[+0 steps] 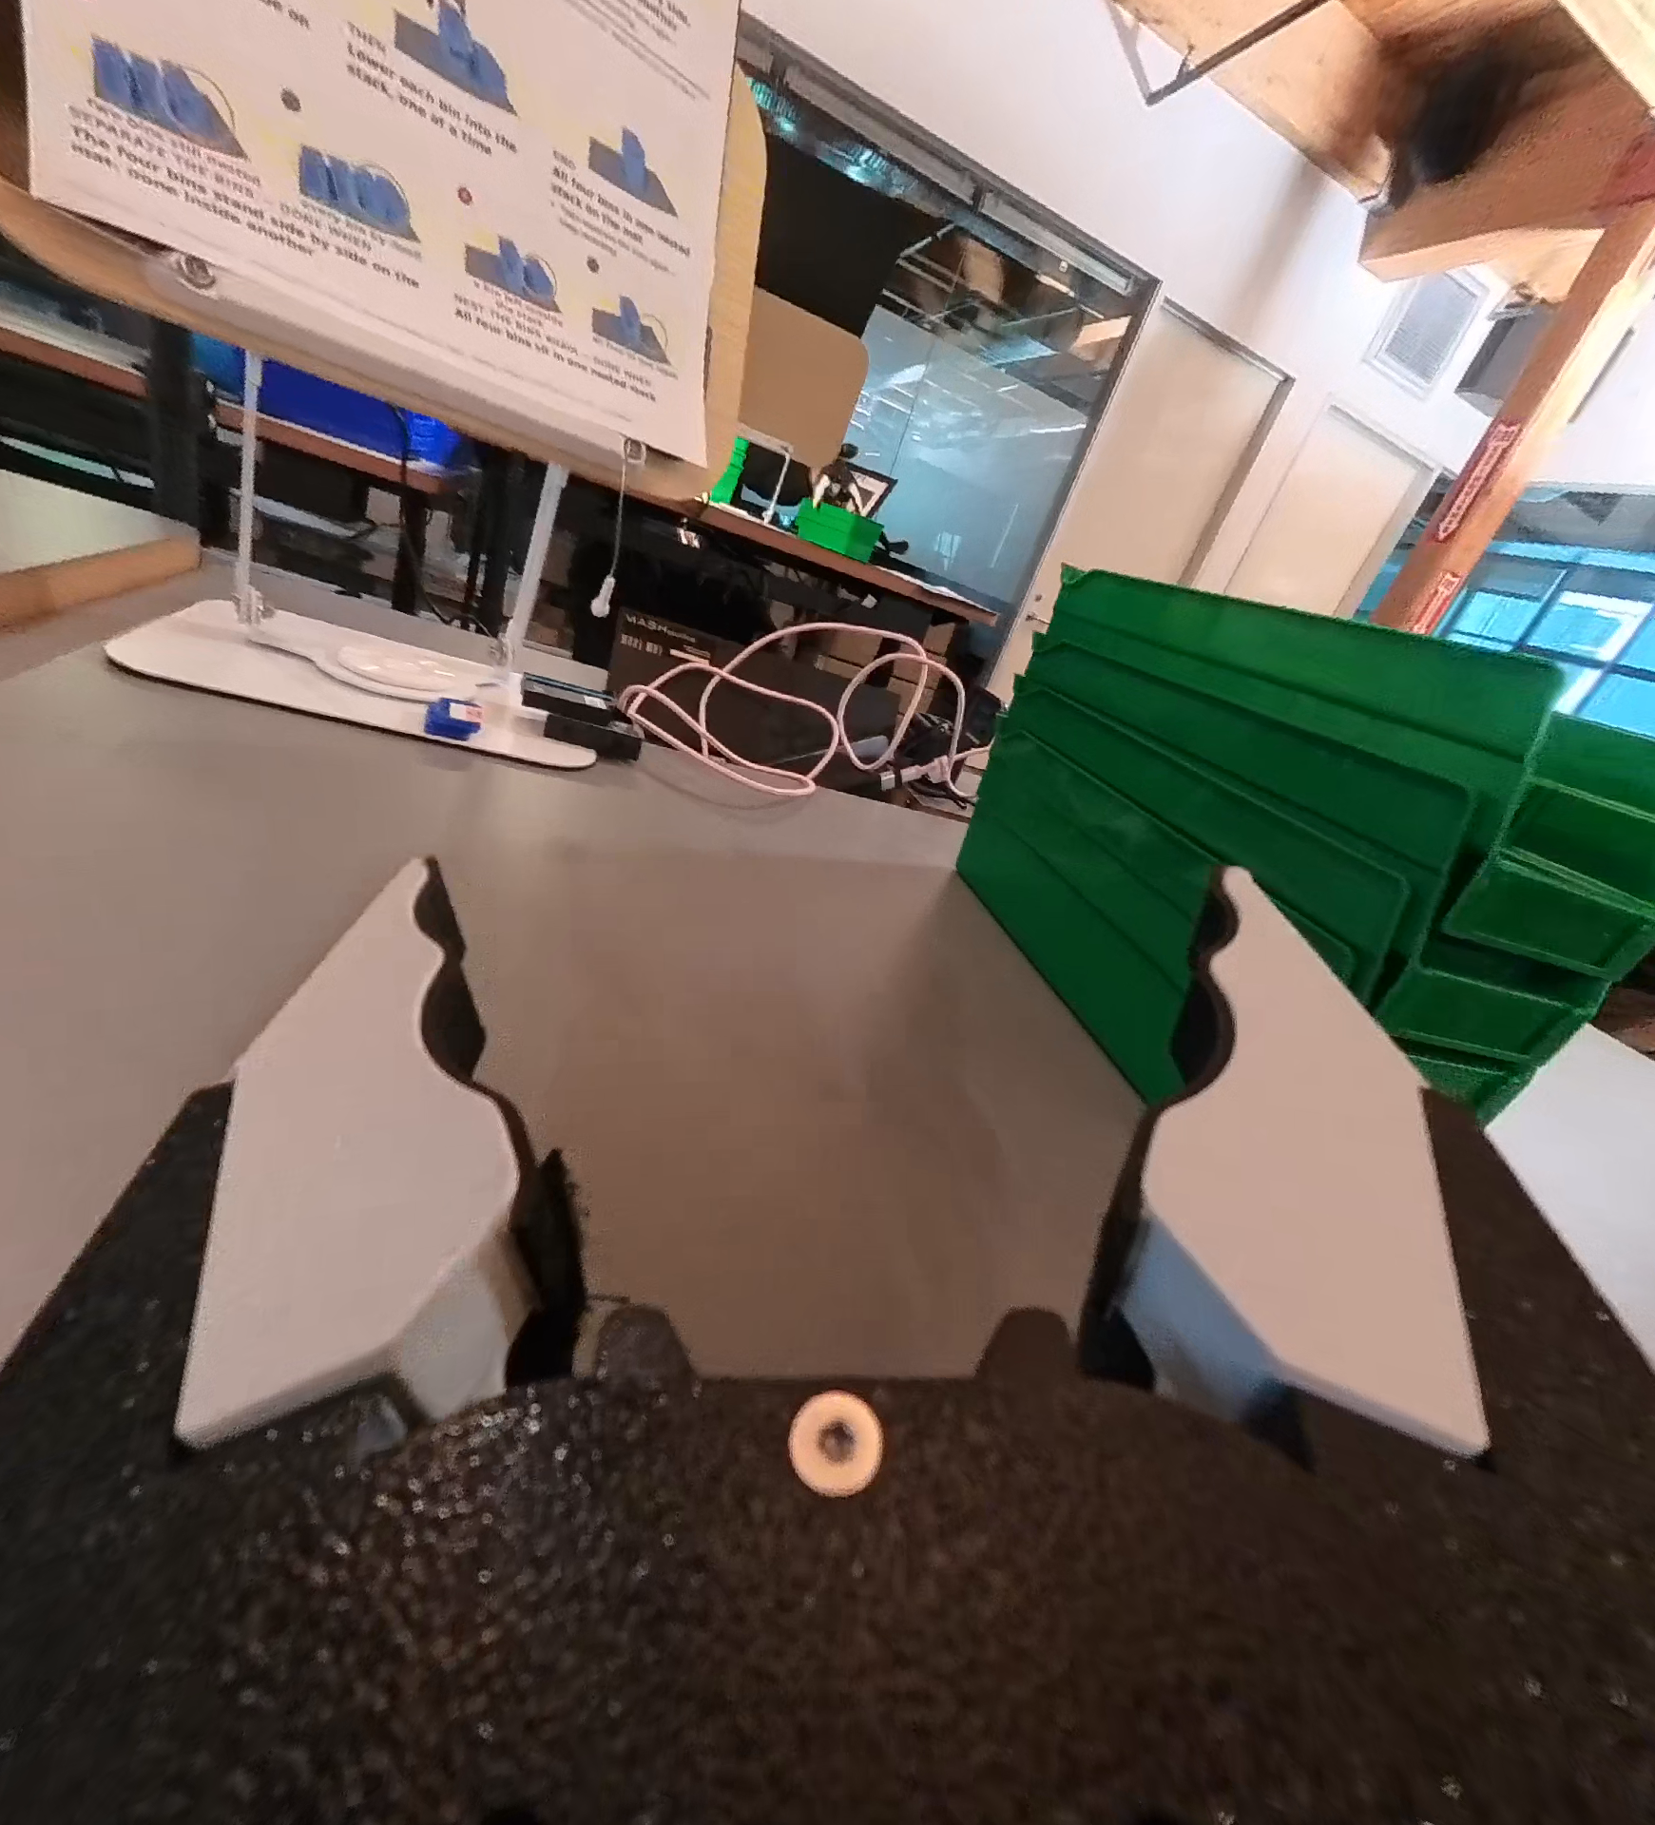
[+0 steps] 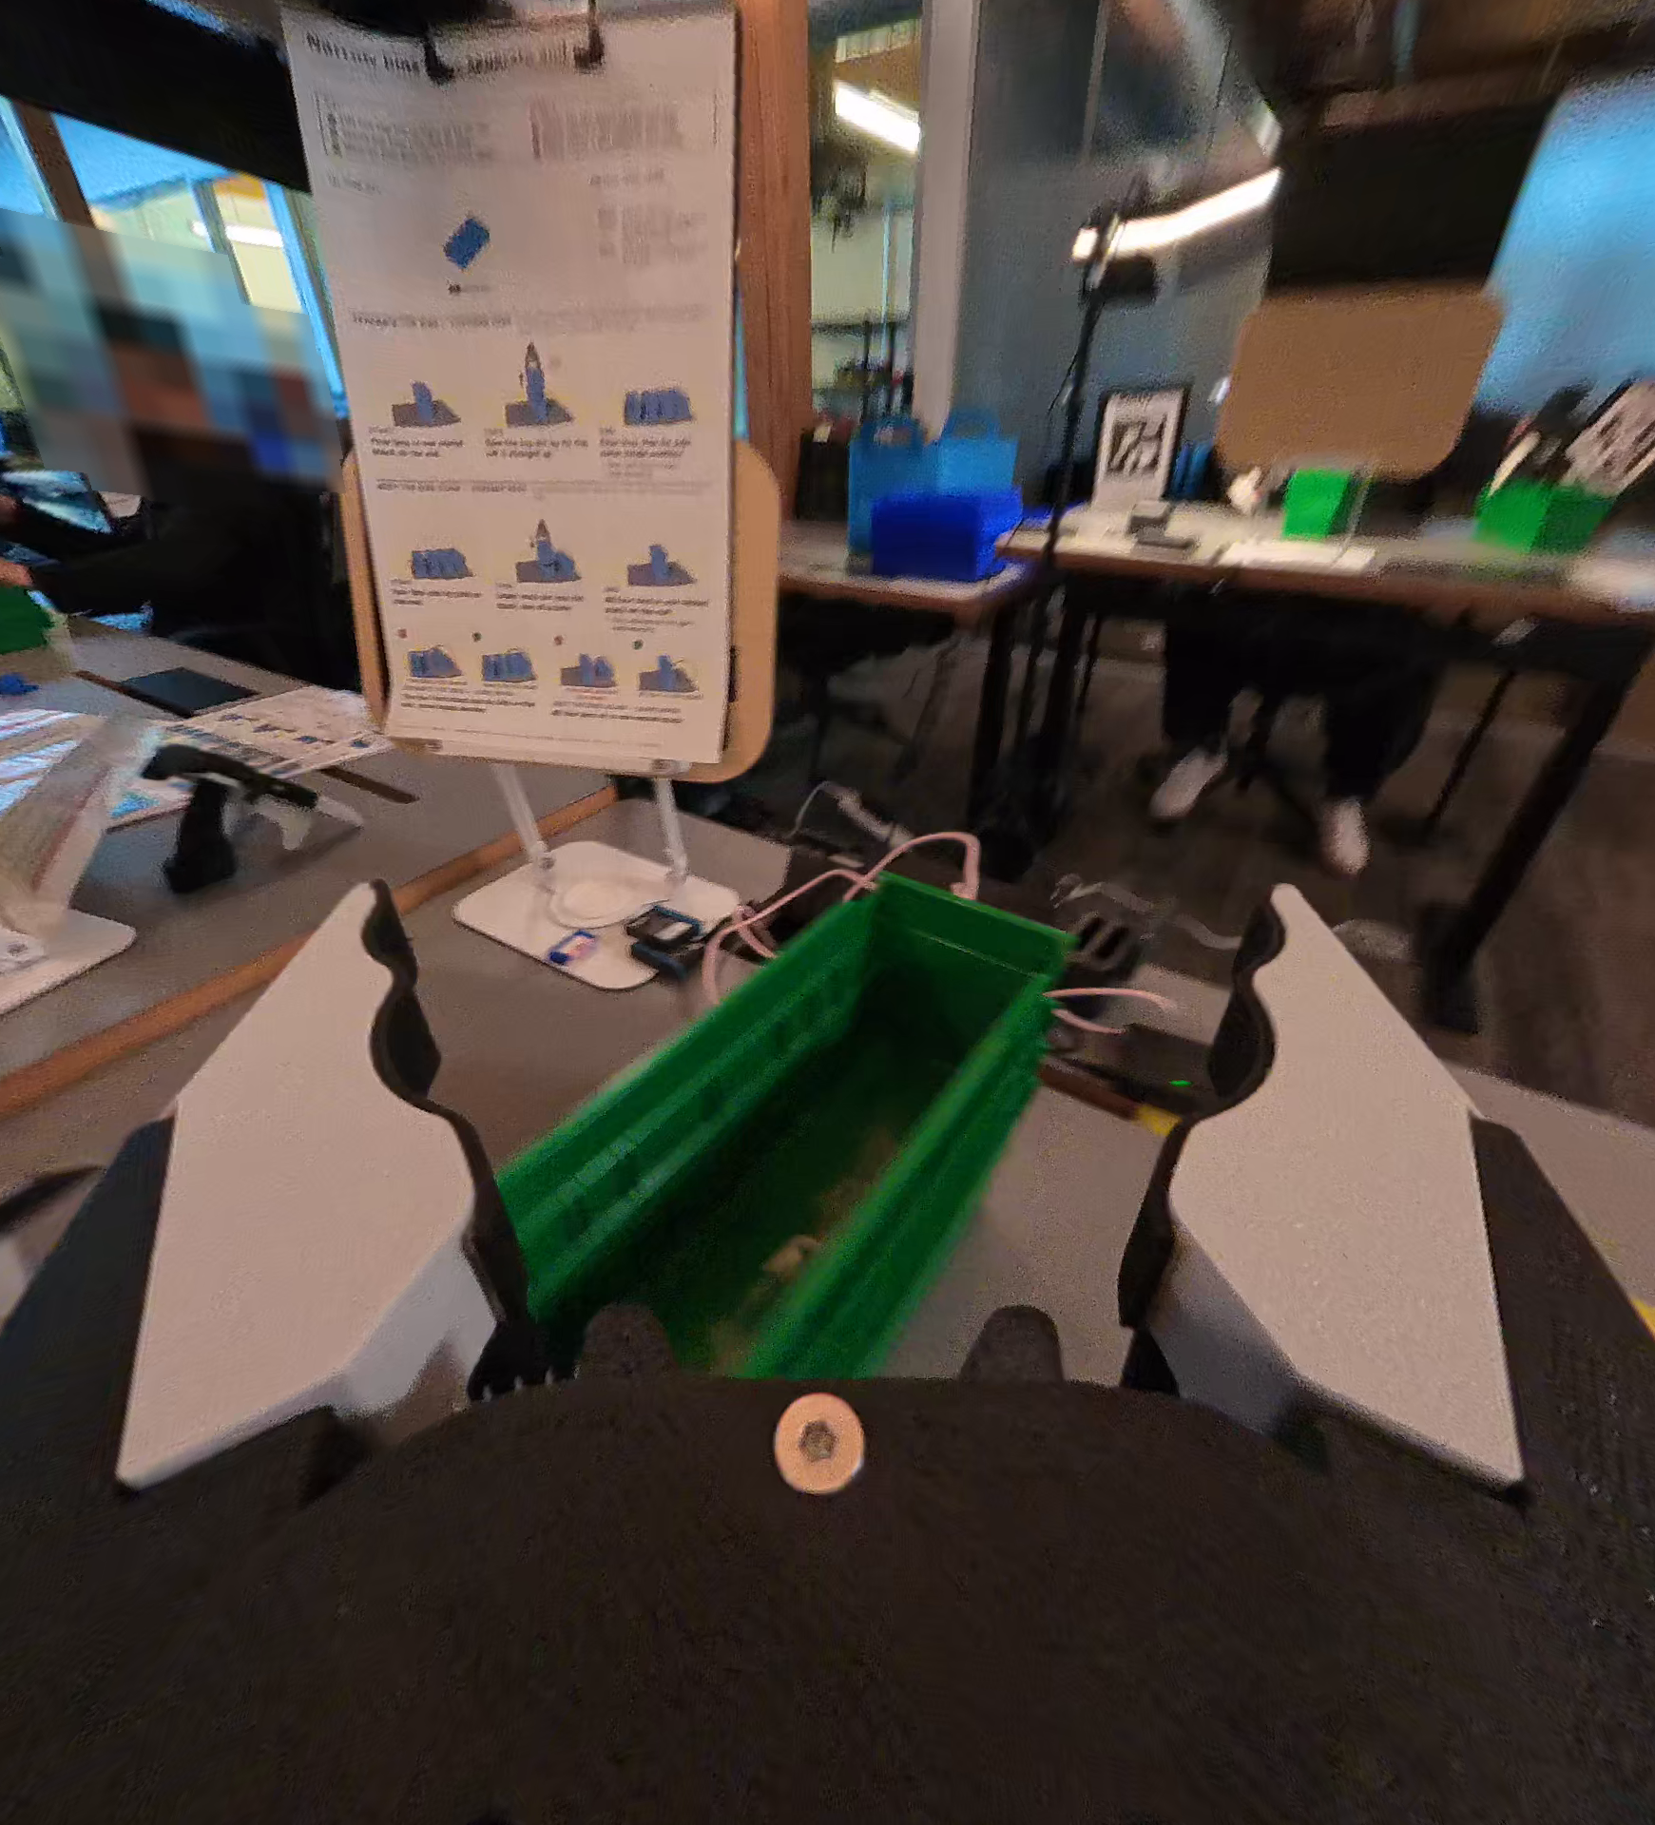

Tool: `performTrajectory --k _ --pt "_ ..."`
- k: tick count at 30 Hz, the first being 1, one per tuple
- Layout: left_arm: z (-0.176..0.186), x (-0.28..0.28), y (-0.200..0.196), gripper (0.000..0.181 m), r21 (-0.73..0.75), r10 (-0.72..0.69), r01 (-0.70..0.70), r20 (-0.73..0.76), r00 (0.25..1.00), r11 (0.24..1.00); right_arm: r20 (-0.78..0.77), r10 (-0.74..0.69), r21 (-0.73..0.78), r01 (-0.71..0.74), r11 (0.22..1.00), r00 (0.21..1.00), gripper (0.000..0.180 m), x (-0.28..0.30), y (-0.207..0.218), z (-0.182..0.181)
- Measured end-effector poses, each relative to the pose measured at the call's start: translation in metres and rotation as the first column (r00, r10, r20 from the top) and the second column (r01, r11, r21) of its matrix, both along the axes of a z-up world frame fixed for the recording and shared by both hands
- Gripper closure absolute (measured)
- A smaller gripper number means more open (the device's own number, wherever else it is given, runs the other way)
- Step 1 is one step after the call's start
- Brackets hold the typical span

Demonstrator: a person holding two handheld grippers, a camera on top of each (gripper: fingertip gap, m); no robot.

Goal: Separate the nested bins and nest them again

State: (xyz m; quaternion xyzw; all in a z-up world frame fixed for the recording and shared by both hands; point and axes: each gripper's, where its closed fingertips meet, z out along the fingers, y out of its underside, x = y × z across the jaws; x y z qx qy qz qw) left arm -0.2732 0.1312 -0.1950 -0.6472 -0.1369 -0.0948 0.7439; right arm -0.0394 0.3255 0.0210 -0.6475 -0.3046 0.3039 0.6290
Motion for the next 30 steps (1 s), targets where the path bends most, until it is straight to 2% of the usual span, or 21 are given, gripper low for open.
performTrajectory --k 3,5,7,9,11,15,16,18,20,22,24,26,28,30 --pt "-0.003 0.002 0.002 0.038 -0.018 -0.008 0.007 -0.008 1.000 1.000 0.015 -0.053 0.164 0.050 0.985 0.998 0.030 0.068 -0.002 -0.033" --pt "-0.003 0.002 0.003 0.037 -0.028 0.007 -0.008 -0.029 1.000 1.000 0.042 -0.189 0.268 0.172 0.948 0.981 0.034 0.122 0.013 -0.066" --pt "0.000 -0.009 -0.001 0.026 -0.019 0.101 -0.102 -0.064 0.993 0.995 0.073 -0.368 0.383 0.314 0.868 0.927 0.036 0.176 0.030 -0.096" --pt "0.008 -0.014 -0.007 0.024 0.023 0.169 -0.167 -0.107 0.980 0.986 0.108 -0.439 0.443 0.352 0.824 0.892 0.039 0.212 0.039 -0.127" --pt "0.012 -0.012 -0.009 0.024 0.043 0.185 -0.180 -0.137 0.973 0.983 0.117 -0.448 0.450 0.355 0.819 0.886 0.042 0.237 0.045 -0.149" --pt "0.005 -0.001 -0.003 0.023 -0.018 0.158 -0.164 -0.182 0.970 0.986 0.115 -0.454 0.407 0.375 0.833 0.884 0.043 0.282 0.059 -0.179" --pt "0.008 -0.004 -0.007 0.022 -0.006 0.208 -0.212 -0.182 0.961 0.977 0.124 -0.470 0.408 0.387 0.827 0.874 0.045 0.293 0.064 -0.186" --pt "0.035 0.008 -0.016 0.022 0.135 0.266 -0.243 -0.189 0.945 0.961 0.147 -0.488 0.369 0.410 0.834 0.861 0.050 0.314 0.072 -0.196" --pt "0.058 0.035 -0.014 0.023 0.190 0.229 -0.192 -0.198 0.953 0.963 0.113 -0.468 0.270 0.426 0.863 0.876 0.049 0.327 0.074 -0.198" --pt "0.079 0.061 -0.001 0.023 0.167 0.167 -0.133 -0.208 0.964 0.977 0.020 -0.455 0.186 0.444 0.876 0.890 0.049 0.338 0.075 -0.198" --pt "0.107 0.088 0.018 0.025 0.152 0.099 -0.066 -0.216 0.971 0.986 0.001 -0.460 0.092 0.458 0.884 0.888 0.049 0.349 0.078 -0.209" --pt "0.137 0.119 0.044 0.022 0.119 -0.016 0.043 -0.218 0.976 0.992 -0.022 -0.481 0.061 0.481 0.875 0.877 0.049 0.359 0.077 -0.212" --pt "0.154 0.149 0.077 0.022 -0.001 -0.142 0.146 -0.246 0.959 0.989 -0.052 -0.480 0.059 0.483 0.874 0.875 0.049 0.365 0.070 -0.210" --pt "0.155 0.176 0.113 0.022 -0.193 -0.280 0.231 -0.286 0.916 0.954 -0.070 -0.457 0.076 0.462 0.884 0.887 0.050 0.367 0.062 -0.207"
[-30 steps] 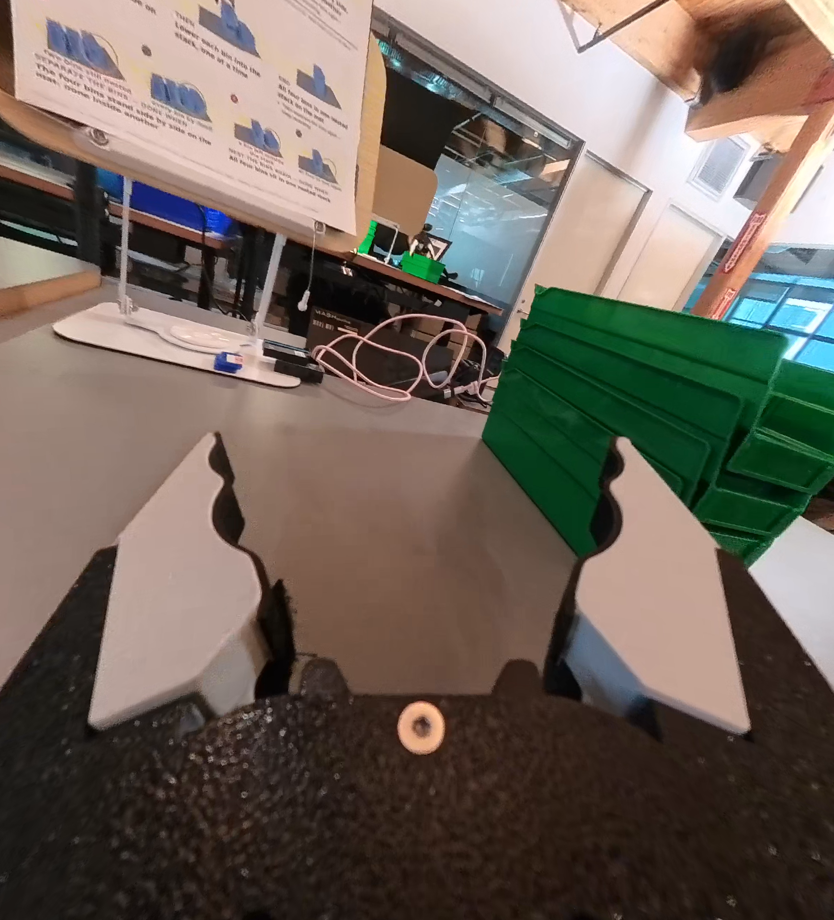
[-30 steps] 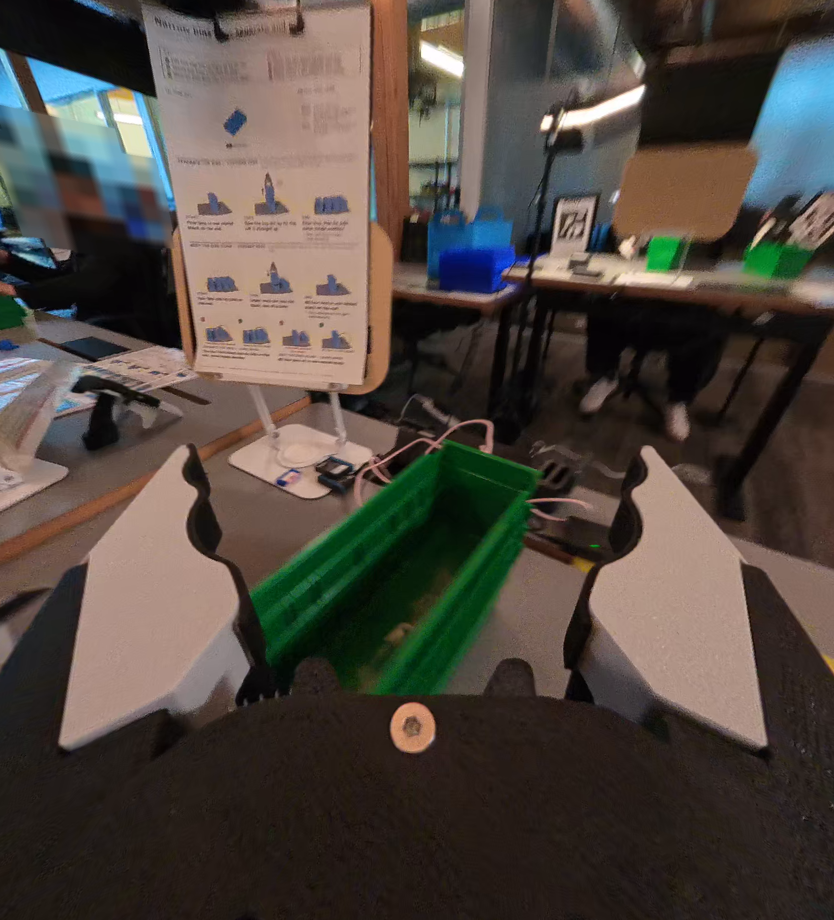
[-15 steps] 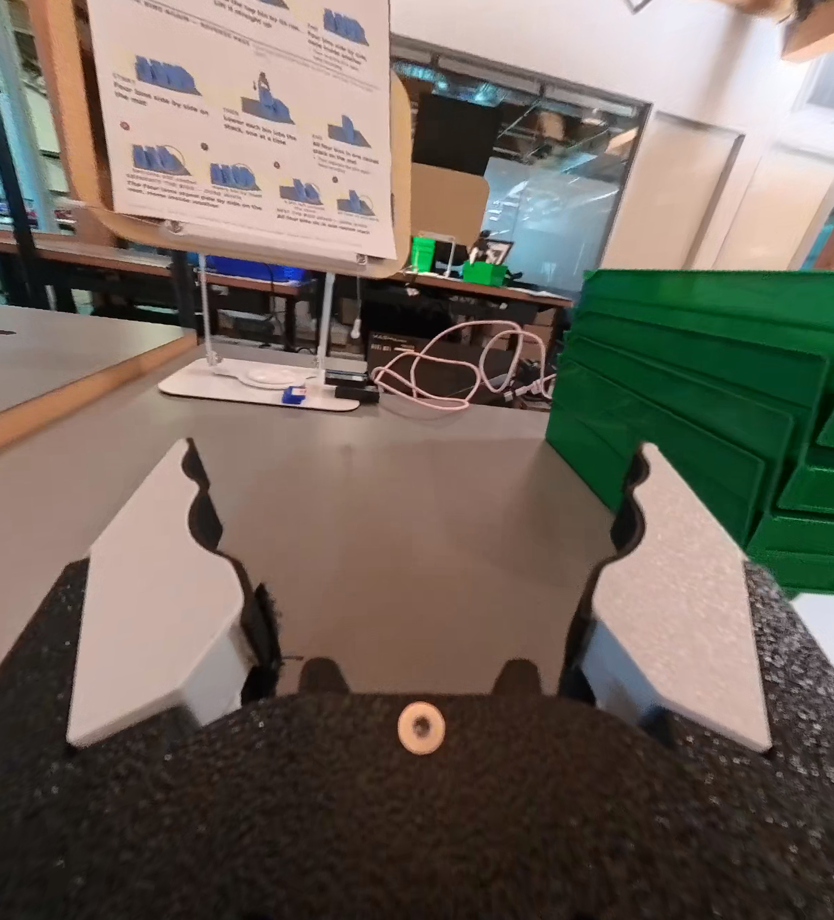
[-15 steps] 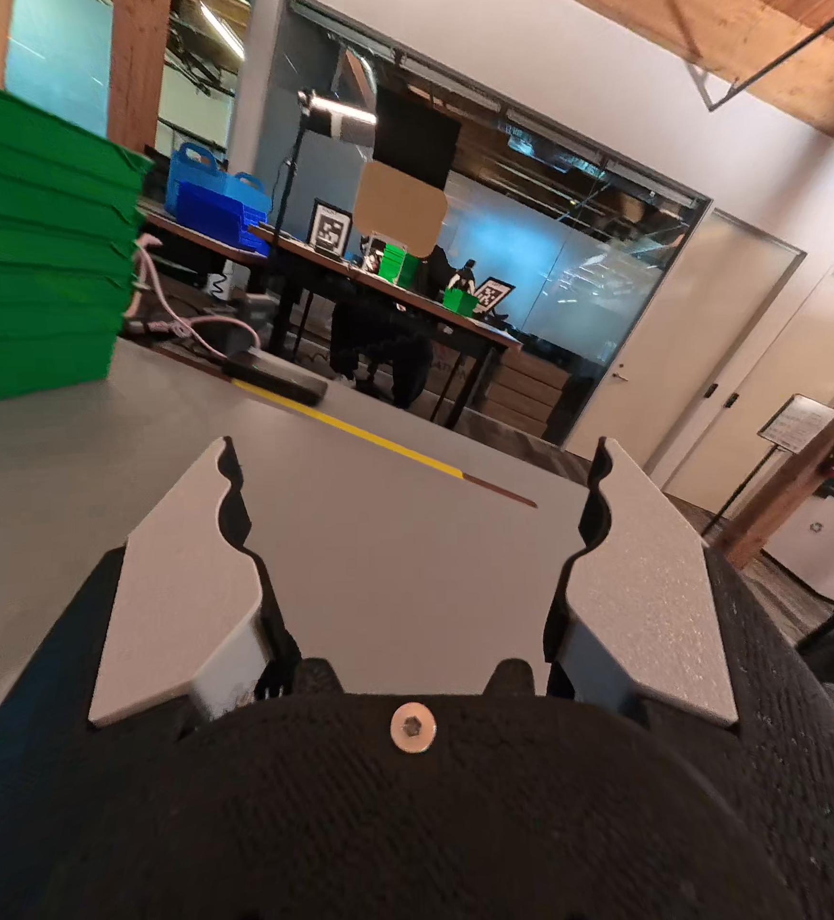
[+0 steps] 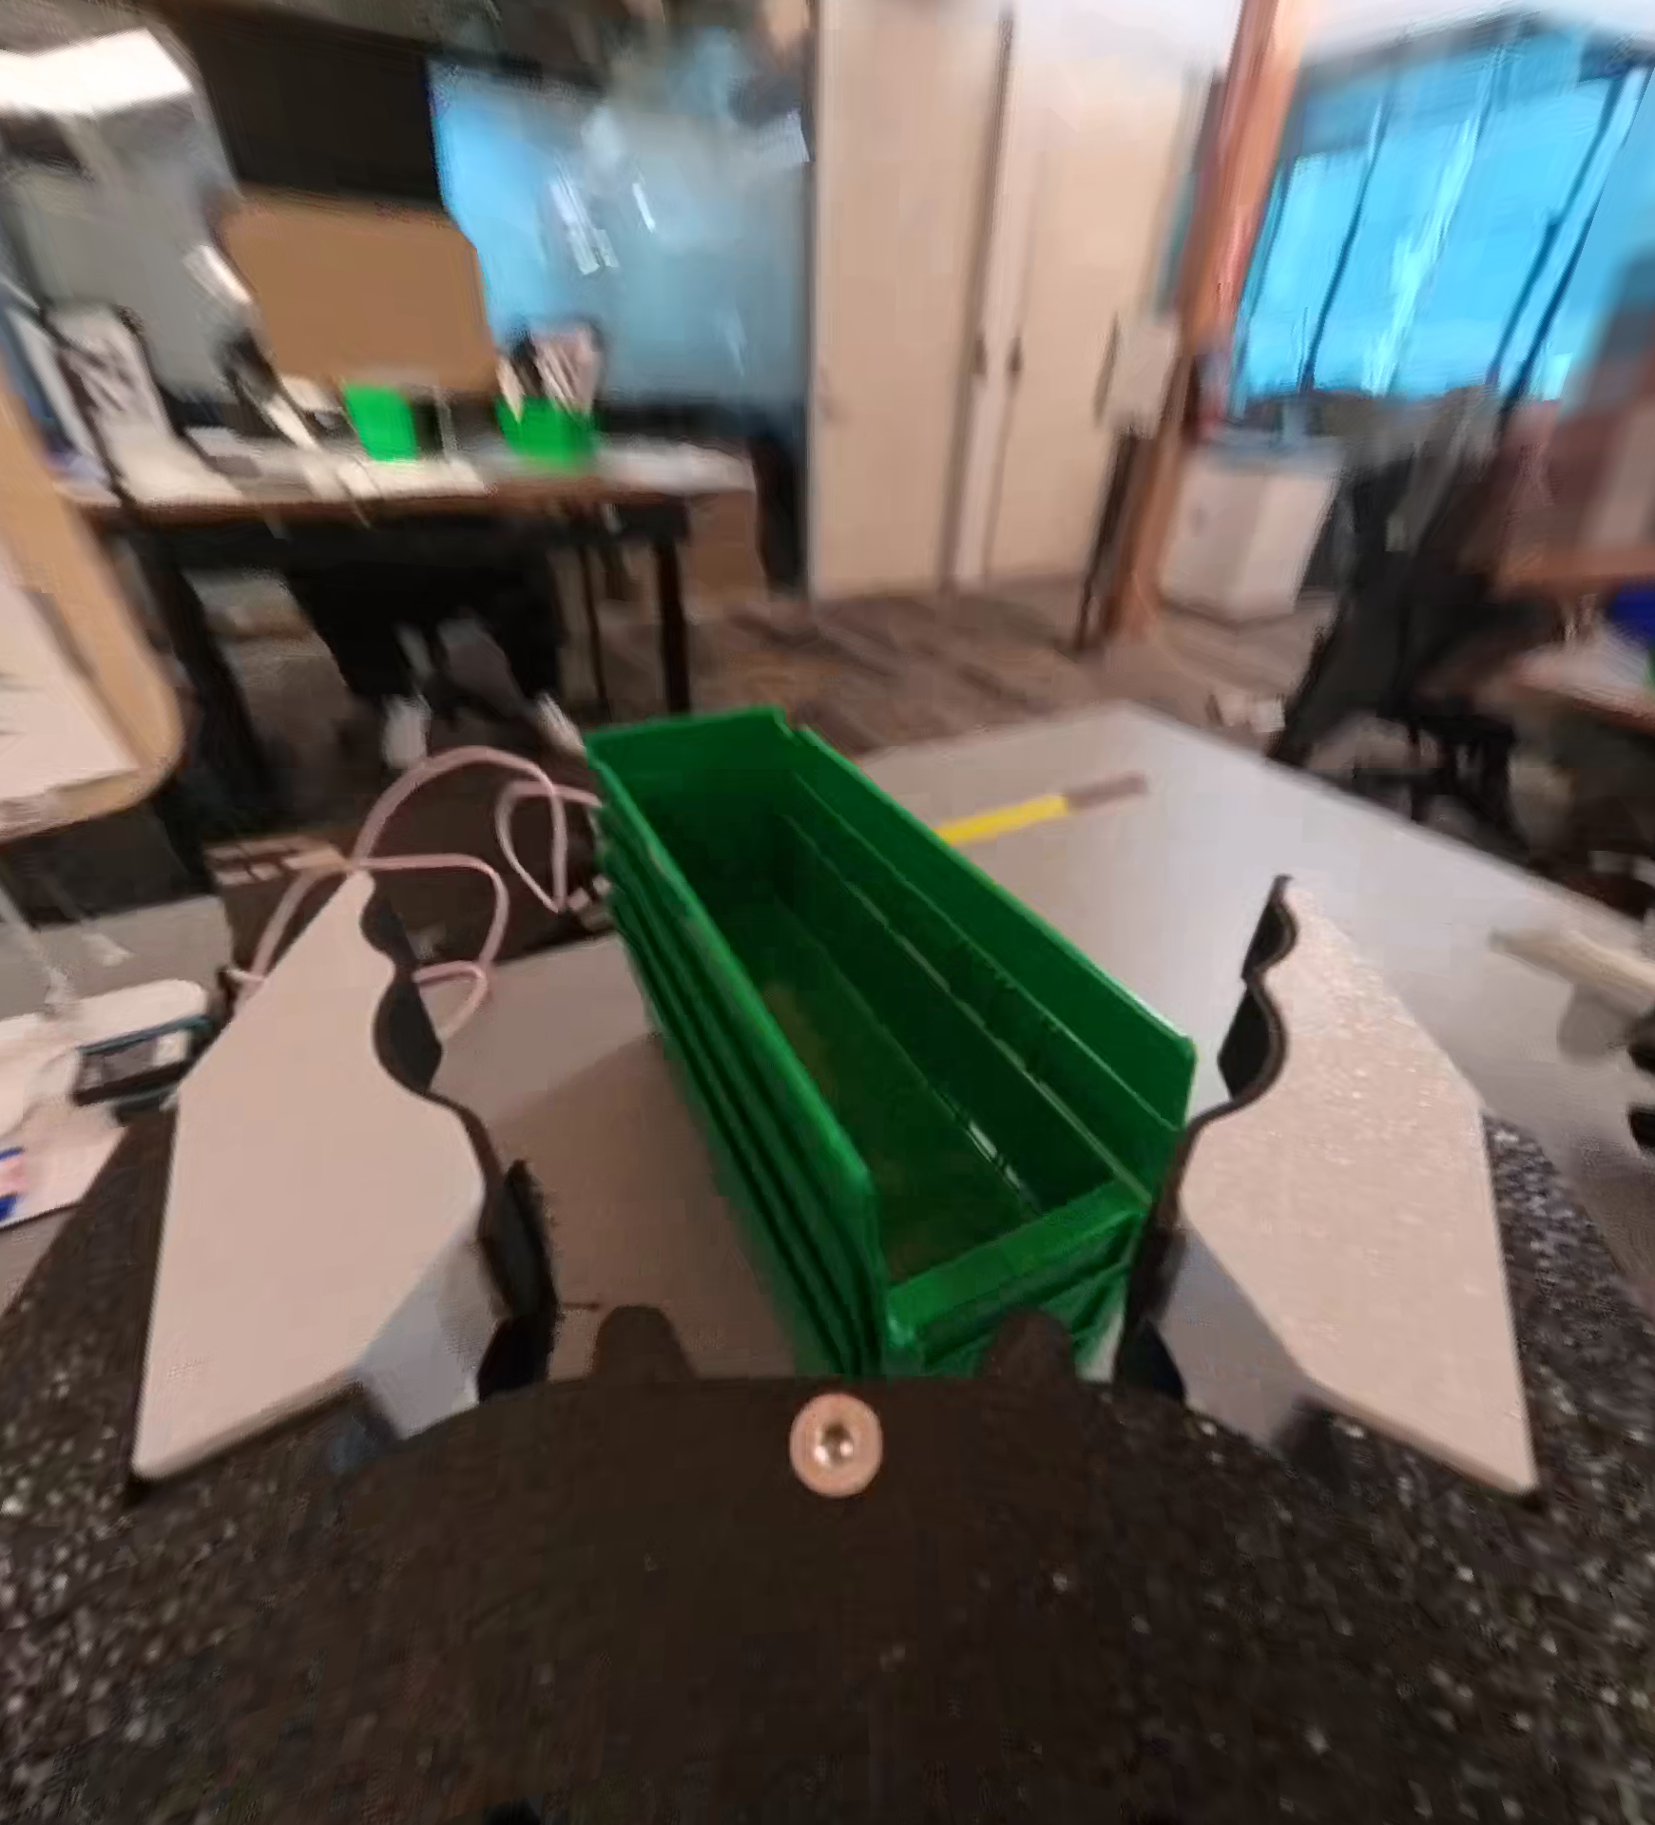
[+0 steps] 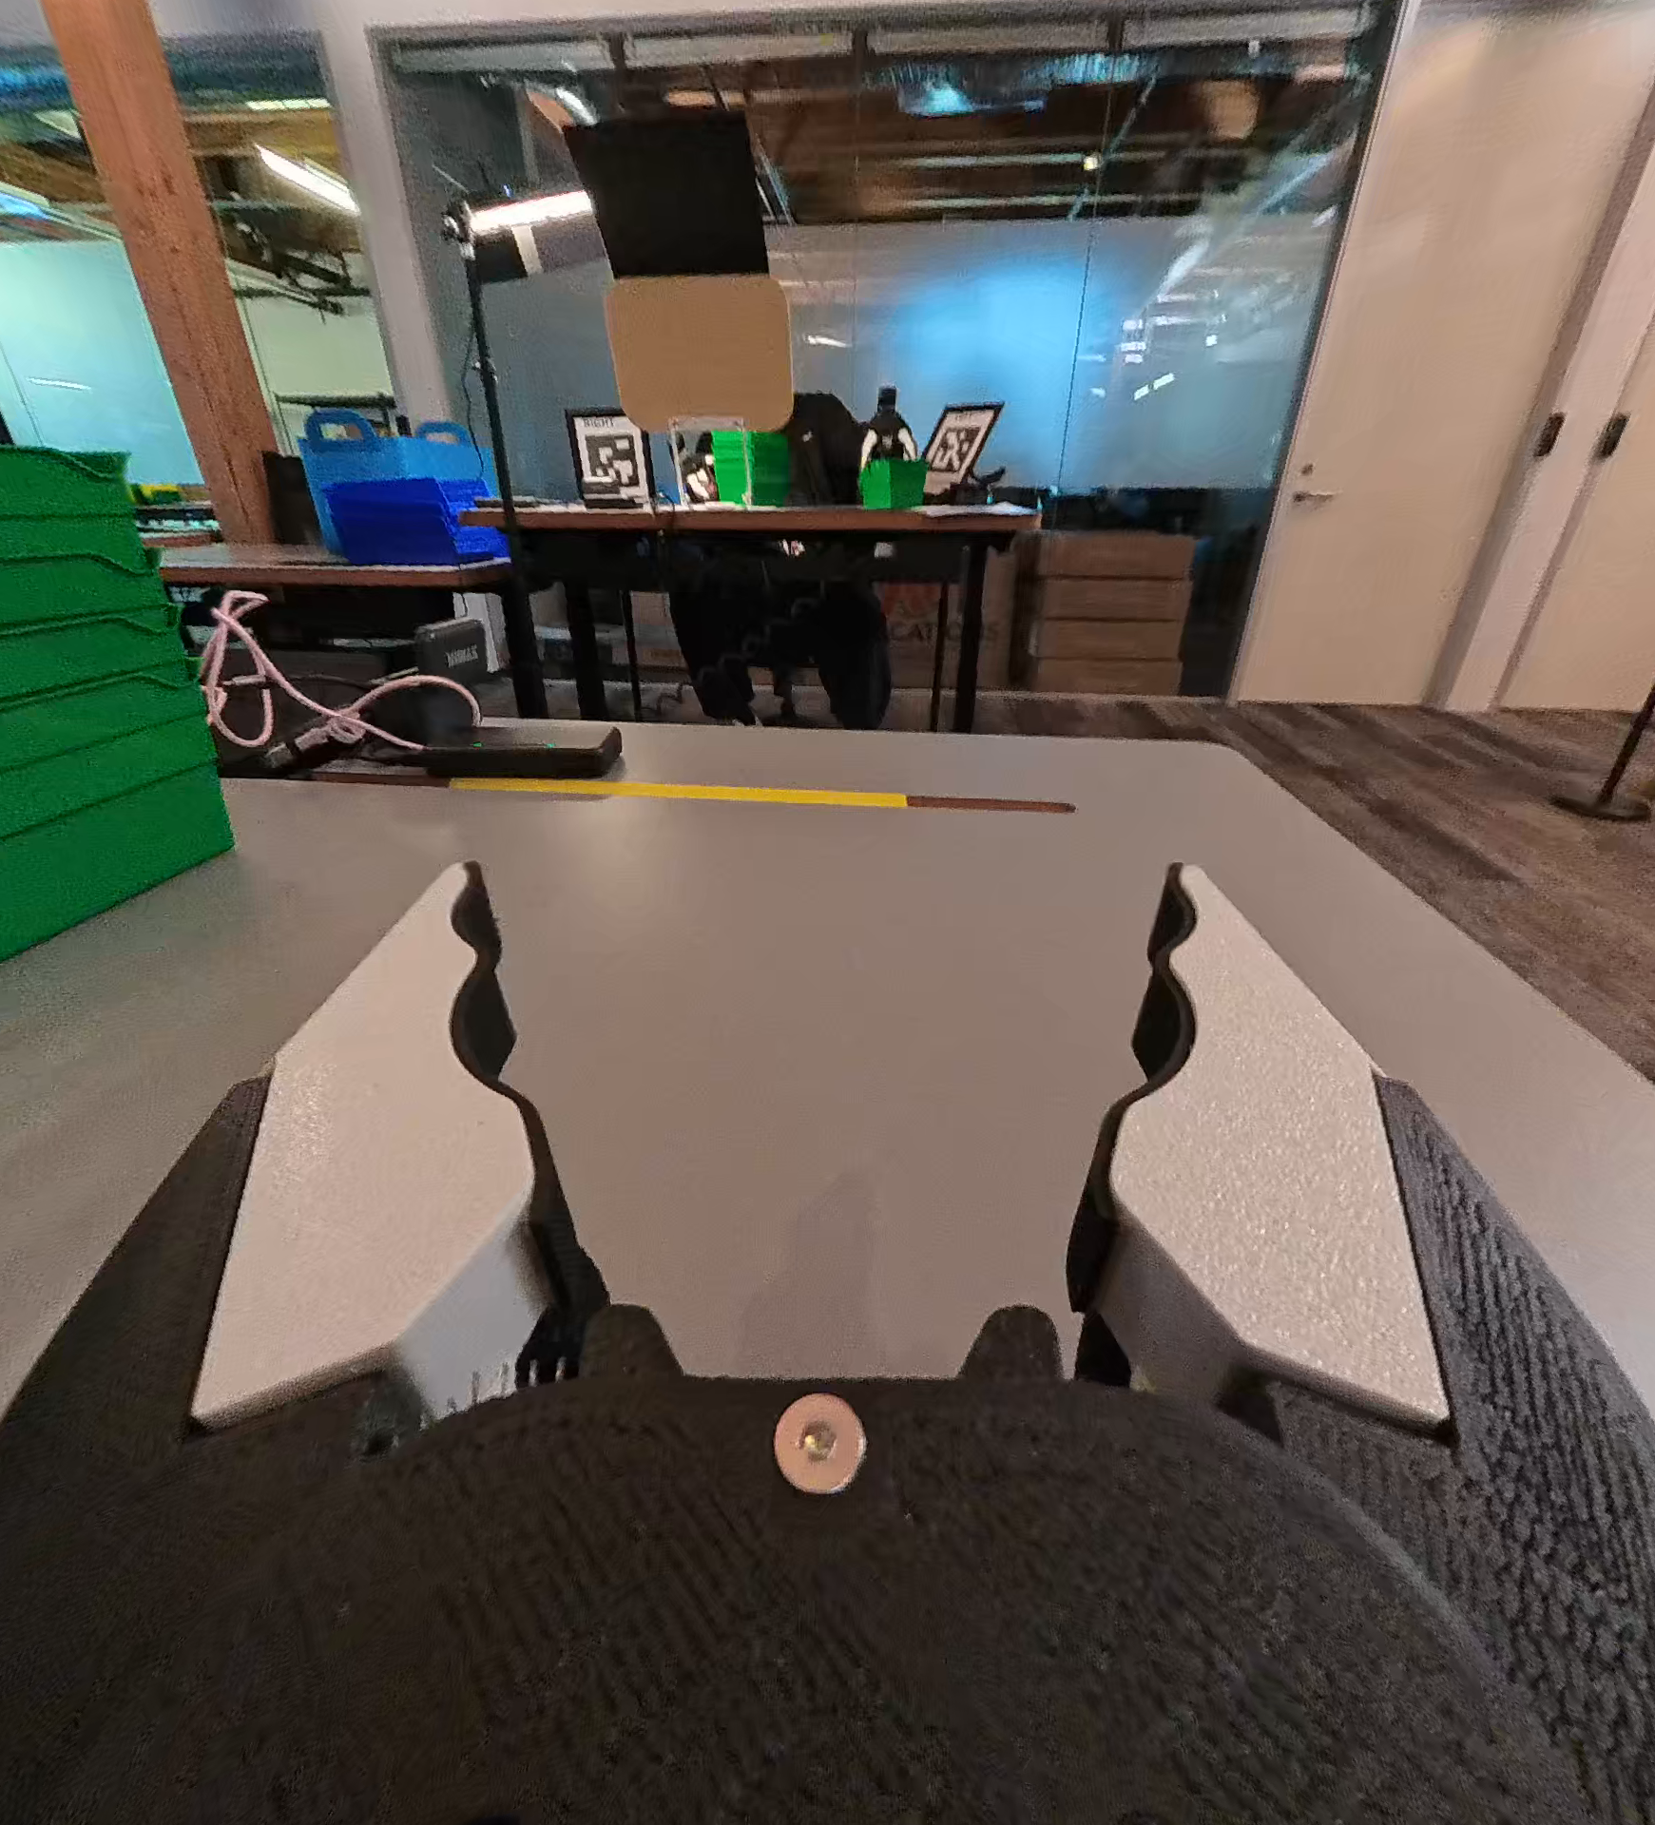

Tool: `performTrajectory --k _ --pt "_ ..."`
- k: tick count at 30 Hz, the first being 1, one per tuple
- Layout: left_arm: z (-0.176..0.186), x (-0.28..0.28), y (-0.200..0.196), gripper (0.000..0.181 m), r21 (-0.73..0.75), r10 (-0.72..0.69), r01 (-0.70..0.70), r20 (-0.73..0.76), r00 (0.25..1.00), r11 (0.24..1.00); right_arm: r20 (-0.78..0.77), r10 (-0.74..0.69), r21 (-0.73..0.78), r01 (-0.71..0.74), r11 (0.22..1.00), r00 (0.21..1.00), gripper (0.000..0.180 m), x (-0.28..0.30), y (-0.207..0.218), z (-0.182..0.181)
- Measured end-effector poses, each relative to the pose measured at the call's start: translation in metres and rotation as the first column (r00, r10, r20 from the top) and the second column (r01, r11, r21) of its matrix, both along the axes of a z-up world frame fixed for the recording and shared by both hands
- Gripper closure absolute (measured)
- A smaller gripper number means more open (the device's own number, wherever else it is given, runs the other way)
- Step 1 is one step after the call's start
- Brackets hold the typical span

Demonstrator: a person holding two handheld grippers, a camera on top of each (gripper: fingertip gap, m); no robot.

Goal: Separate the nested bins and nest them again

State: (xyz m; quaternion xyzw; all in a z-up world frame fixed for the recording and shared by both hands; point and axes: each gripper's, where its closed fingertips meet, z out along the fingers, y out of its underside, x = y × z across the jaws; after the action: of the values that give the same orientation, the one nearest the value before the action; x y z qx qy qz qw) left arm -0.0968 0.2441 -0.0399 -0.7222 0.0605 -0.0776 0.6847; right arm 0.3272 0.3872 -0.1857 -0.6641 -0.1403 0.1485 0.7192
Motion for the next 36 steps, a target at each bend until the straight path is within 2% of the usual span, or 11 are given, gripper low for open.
performTrajectory --k 4,7,11,15,19,23,27,31,33,35,36 --pt "-0.034 0.036 0.062 0.022 -0.425 -0.109 0.075 -0.056 0.992 0.902 -0.023 0.003 -0.011 -0.004 1.000 1.000 0.052 0.009 0.002 0.000" --pt "-0.062 0.040 0.089 0.021 -0.637 -0.089 -0.013 -0.128 0.988 0.771 -0.096 0.043 -0.033 -0.046 0.998 0.994 0.052 0.008 0.003 0.001" --pt "-0.065 0.001 0.126 0.021 -0.623 0.114 -0.327 -0.357 0.927 0.711 -0.130 0.068 -0.056 -0.076 0.996 0.989 0.052 0.006 0.005 -0.001" --pt "-0.088 0.010 0.133 0.021 -0.761 0.124 -0.293 -0.272 0.954 0.578 -0.134 0.090 -0.069 -0.100 0.993 0.987 0.052 0.002 0.006 -0.001" --pt "-0.096 0.003 0.136 0.022 -0.764 0.072 -0.388 -0.413 0.908 0.515 -0.163 0.120 -0.092 -0.136 0.986 0.979 0.052 -0.003 0.006 -0.004" --pt "-0.109 0.004 0.130 0.022 -0.834 0.131 -0.346 -0.321 0.938 0.430 -0.177 0.134 -0.111 -0.155 0.982 0.975 0.052 -0.006 0.006 -0.007" --pt "-0.103 -0.003 0.134 0.033 -0.830 0.212 -0.322 -0.250 0.945 0.455 -0.197 0.145 -0.141 -0.174 0.975 0.970 0.052 -0.008 0.008 -0.010" --pt "-0.089 0.005 0.144 0.068 -0.800 0.198 -0.249 -0.166 0.966 0.546 -0.225 0.157 -0.174 -0.198 0.965 0.962 0.052 -0.011 0.010 -0.015" --pt "-0.095 0.005 0.139 0.057 -0.811 0.176 -0.258 -0.193 0.965 0.526 -0.226 0.160 -0.190 -0.205 0.960 0.961 0.052 -0.012 0.010 -0.017" --pt "-0.111 -0.001 0.127 0.022 -0.843 0.144 -0.303 -0.267 0.953 0.444 -0.226 0.163 -0.199 -0.209 0.957 0.960 0.052 -0.013 0.010 -0.019" --pt "-0.115 0.002 0.126 0.021 -0.851 0.121 -0.290 -0.264 0.957 0.437 -0.227 0.163 -0.202 -0.211 0.956 0.960 0.052 -0.013 0.010 -0.020"
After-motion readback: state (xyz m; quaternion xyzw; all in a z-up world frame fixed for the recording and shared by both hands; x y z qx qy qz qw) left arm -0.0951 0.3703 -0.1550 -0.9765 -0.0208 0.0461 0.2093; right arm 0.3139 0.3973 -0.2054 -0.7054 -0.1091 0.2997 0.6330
